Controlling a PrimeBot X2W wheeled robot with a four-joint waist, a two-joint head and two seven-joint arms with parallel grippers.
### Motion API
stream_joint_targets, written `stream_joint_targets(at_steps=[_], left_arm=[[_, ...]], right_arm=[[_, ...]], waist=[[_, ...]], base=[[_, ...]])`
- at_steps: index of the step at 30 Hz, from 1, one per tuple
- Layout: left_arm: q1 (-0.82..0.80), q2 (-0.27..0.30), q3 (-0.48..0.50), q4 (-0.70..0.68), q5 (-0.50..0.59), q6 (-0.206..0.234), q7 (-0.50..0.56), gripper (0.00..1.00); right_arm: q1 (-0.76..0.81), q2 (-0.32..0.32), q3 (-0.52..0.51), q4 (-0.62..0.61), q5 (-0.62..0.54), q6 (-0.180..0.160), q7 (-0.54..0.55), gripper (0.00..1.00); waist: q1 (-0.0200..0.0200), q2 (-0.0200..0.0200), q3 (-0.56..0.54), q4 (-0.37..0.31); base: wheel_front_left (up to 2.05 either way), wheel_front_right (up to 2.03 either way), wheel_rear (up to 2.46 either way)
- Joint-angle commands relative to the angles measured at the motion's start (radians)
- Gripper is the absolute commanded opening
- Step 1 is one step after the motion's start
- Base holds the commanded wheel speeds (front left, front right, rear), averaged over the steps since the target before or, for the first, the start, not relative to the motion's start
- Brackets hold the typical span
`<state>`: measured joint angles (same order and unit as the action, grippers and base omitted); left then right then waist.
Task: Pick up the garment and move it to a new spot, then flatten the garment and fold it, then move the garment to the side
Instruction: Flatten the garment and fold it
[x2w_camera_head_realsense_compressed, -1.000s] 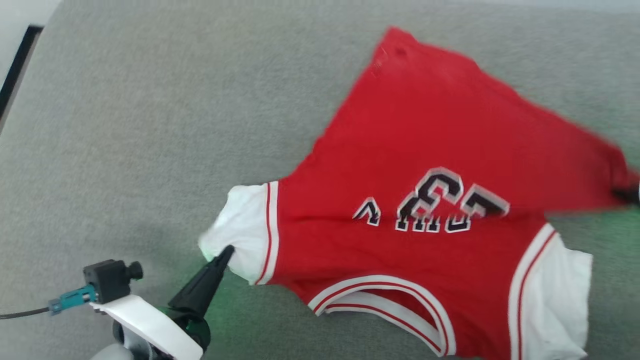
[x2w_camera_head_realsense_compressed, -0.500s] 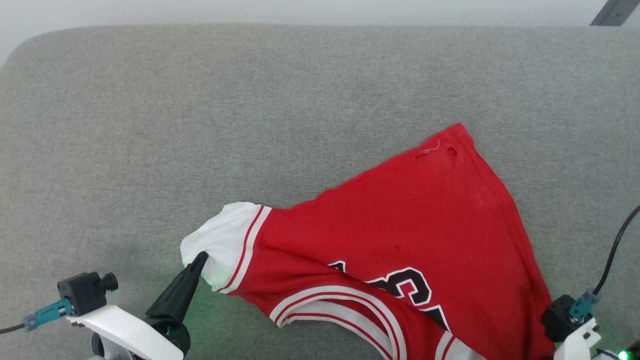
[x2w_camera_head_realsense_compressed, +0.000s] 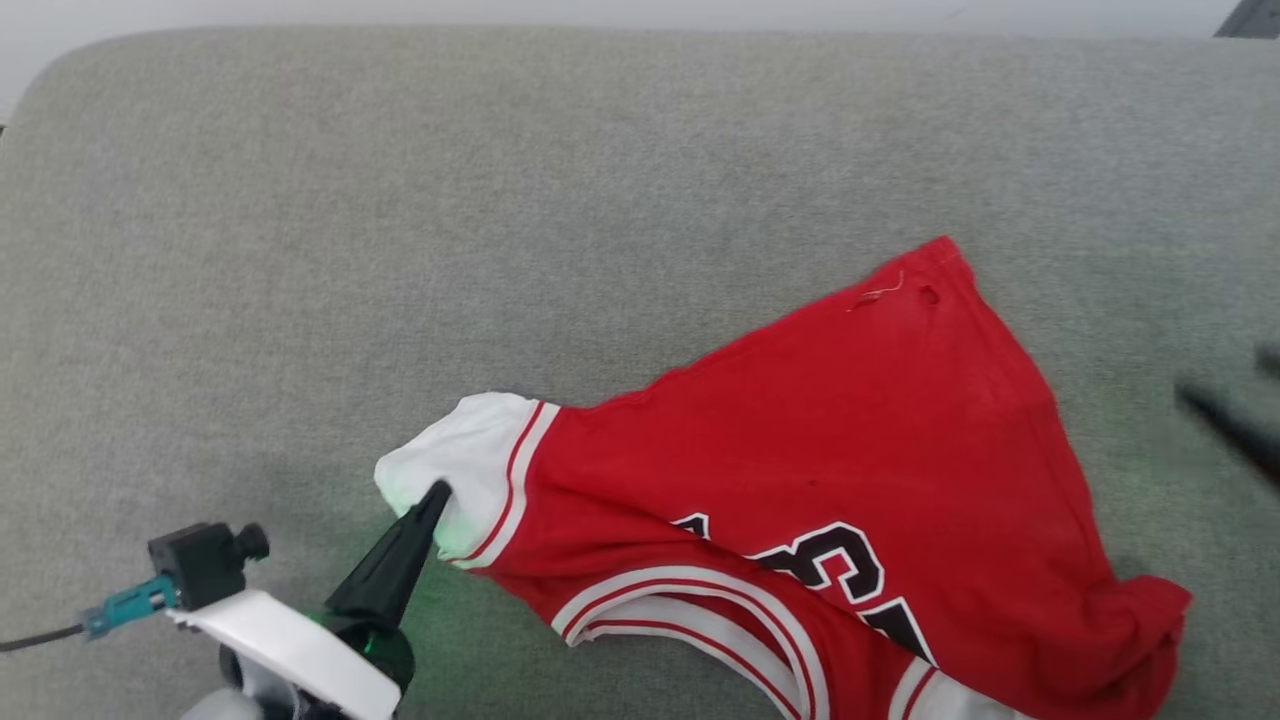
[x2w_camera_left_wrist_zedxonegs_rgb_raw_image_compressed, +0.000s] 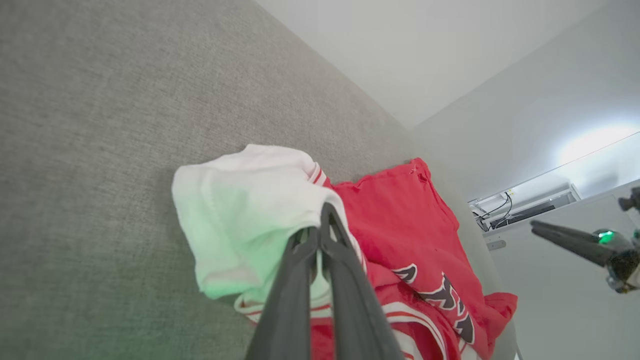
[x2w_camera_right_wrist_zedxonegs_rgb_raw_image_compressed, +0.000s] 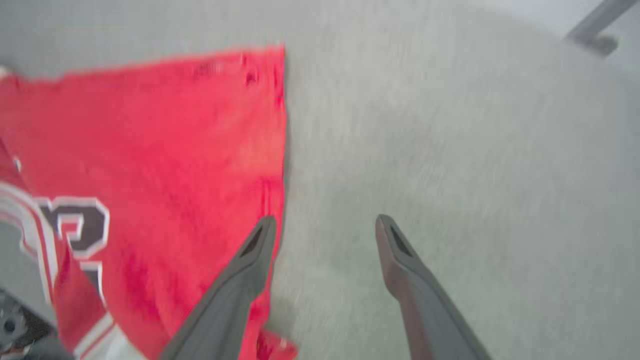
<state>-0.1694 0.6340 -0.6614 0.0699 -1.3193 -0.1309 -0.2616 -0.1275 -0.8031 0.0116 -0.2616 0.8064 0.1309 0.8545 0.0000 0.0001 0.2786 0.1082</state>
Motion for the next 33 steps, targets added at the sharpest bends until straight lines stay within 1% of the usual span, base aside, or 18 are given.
stream_joint_targets(at_steps=[1, 3, 6, 9, 14, 17, 20, 21, 22, 23, 24, 25, 27, 30, 33], left_arm=[[-0.021, -0.004, -0.003, -0.003, 0.003, 0.001, -0.005, 0.0], [-0.035, -0.017, -0.012, -0.001, 0.004, 0.001, -0.005, 0.0], [-0.065, -0.036, -0.028, 0.003, 0.002, 0.001, -0.004, 0.0], [-0.091, -0.052, -0.045, 0.008, 0.001, 0.001, -0.003, 0.0], [-0.125, -0.079, -0.061, 0.015, 0.0, 0.001, -0.003, 0.0], [-0.142, -0.094, -0.07, 0.018, 0.002, 0.001, -0.003, 0.0], [-0.149, -0.102, -0.08, 0.025, 0.0, 0.001, -0.003, 0.0], [-0.156, -0.101, -0.089, 0.029, 0.001, 0.001, -0.003, 0.0], [-0.165, -0.096, -0.098, 0.035, 0.004, 0.001, -0.003, 0.0], [-0.175, -0.089, -0.11, 0.042, 0.004, 0.001, -0.002, 0.0], [-0.188, -0.081, -0.121, 0.05, 0.003, 0.001, 0.004, 0.0], [-0.225, -0.065, -0.137, 0.067, -0.006, 0.001, 0.016, 0.0], [-0.281, -0.048, -0.149, 0.077, -0.013, 0.001, 0.033, 0.0], [-0.384, -0.028, -0.153, 0.091, -0.034, 0.001, 0.065, 0.0], [-0.513, -0.013, -0.135, 0.12, -0.074, 0.001, 0.111, 0.0]], right_arm=[[-0.051, 0.027, 0.003, 0.006, -0.016, 0.0, -0.02, 1.0], [-0.162, 0.075, 0.025, 0.059, -0.049, 0.0, -0.059, 1.0], [-0.311, 0.136, 0.095, 0.168, -0.097, 0.0, -0.103, 1.0], [-0.415, 0.174, 0.184, 0.294, -0.126, 0.0, -0.112, 1.0], [-0.518, 0.181, 0.345, 0.461, -0.149, 0.0, -0.102, 1.0], [-0.55, 0.168, 0.427, 0.539, -0.142, 0.0, -0.107, 1.0], [-0.551, 0.17, 0.508, 0.596, -0.113, 0.0, -0.102, 1.0], [-0.555, 0.168, 0.527, 0.609, -0.103, 0.0, -0.106, 0.5], [-0.56, 0.169, 0.542, 0.619, -0.091, 0.0, -0.114, 0.21], [-0.569, 0.169, 0.554, 0.627, -0.083, 0.0, -0.126, 0.0], [-0.585, 0.168, 0.561, 0.631, -0.077, 0.0, -0.145, 0.0], [-0.62, 0.164, 0.559, 0.645, -0.07, 0.0, -0.195, 0.0], [-0.668, 0.164, 0.545, 0.655, -0.06, -0.001, -0.259, 0.0], [-0.741, 0.177, 0.506, 0.703, -0.056, -0.001, -0.35, 0.0], [-0.83, 0.201, 0.465, 0.769, -0.068, 0.0, -0.424, 0.0]], waist=[[0.0, -0.0001, 0.014, 0.014], [0.0, -0.0001, 0.029, 0.027], [0.0, -0.0001, 0.052, 0.054], [0.0, -0.0001, 0.077, 0.079], [0.0, -0.0001, 0.118, 0.11], [0.0, -0.0001, 0.137, 0.123], [0.0, -0.0001, 0.143, 0.128], [0.0, -0.0001, 0.143, 0.128], [0.0, -0.0001, 0.141, 0.127], [0.0, -0.0001, 0.136, 0.125], [0.0, -0.0001, 0.131, 0.122], [0.0, -0.0001, 0.116, 0.116], [0.0, -0.0001, 0.104, 0.104], [0.0, -0.0001, 0.097, 0.076], [0.0, -0.0001, 0.104, 0.042]], base=[[0.0, 0.0, 0.0], [0.0, 0.0, 0.0], [0.0, 0.0, 0.0], [0.0, 0.0, 0.0], [0.0, 0.0, 0.0], [0.0, 0.0, 0.0], [0.0, 0.0, 0.0], [0.0, 0.0, 0.0], [0.0, 0.0, 0.0], [0.0, 0.0, 0.0], [0.0, 0.0, 0.0], [0.0, 0.0, 0.0], [0.0, 0.0, 0.0], [0.0, 0.0, 0.0], [0.0, 0.0, 0.0]])
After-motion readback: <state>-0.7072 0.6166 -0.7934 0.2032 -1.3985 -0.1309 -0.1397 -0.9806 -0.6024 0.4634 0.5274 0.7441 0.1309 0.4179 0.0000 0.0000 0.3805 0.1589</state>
